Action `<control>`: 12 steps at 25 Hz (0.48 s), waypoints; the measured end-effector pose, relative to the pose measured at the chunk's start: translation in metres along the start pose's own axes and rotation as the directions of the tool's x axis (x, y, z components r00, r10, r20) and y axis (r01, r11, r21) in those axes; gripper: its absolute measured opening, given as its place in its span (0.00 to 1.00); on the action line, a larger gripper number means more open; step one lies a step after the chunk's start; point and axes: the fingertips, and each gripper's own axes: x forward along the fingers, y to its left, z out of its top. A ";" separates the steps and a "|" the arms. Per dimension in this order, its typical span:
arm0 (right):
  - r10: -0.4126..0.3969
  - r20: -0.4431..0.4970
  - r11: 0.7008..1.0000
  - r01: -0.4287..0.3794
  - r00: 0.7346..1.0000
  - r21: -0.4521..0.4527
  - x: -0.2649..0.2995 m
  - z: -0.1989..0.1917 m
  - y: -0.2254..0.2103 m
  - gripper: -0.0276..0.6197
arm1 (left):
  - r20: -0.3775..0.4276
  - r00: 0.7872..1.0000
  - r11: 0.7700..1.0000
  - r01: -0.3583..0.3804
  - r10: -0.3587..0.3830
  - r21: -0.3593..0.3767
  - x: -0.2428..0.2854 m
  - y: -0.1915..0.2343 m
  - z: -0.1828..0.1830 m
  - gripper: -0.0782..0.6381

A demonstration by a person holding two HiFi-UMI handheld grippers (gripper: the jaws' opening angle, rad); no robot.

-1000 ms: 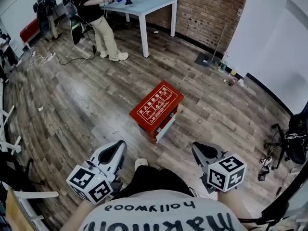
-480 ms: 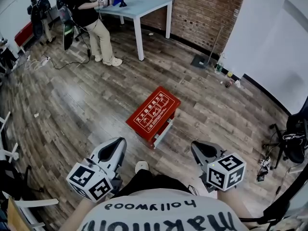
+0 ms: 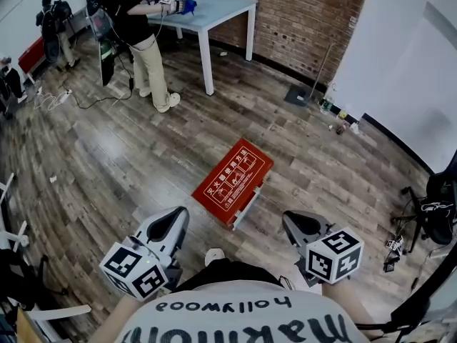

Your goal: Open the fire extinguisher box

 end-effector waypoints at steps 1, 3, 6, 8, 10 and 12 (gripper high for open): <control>-0.002 -0.001 1.000 0.002 1.000 0.001 0.004 0.003 0.001 0.06 | -0.007 1.000 1.000 0.002 -0.002 0.001 0.002 0.005 0.002 0.12; -0.008 -0.003 1.000 0.008 1.000 0.005 0.013 0.008 0.003 0.06 | -0.019 1.000 1.000 0.005 -0.005 -0.002 0.006 0.016 0.004 0.12; -0.022 -0.006 1.000 0.022 1.000 0.014 0.025 0.015 0.004 0.06 | -0.028 0.999 1.000 0.016 -0.017 -0.011 0.013 0.033 0.010 0.12; -0.036 -0.008 0.999 0.036 0.999 0.024 0.031 0.019 0.003 0.06 | -0.034 0.999 0.999 0.030 -0.031 -0.012 0.019 0.042 0.014 0.12; -0.049 -0.011 0.998 0.049 0.999 0.036 0.039 0.021 0.003 0.06 | -0.042 0.998 0.999 0.046 -0.047 -0.013 0.024 0.051 0.017 0.12; -0.058 -0.014 0.997 0.058 0.998 0.043 0.047 0.023 0.005 0.06 | -0.049 0.997 0.998 0.067 -0.067 -0.012 0.028 0.059 0.018 0.12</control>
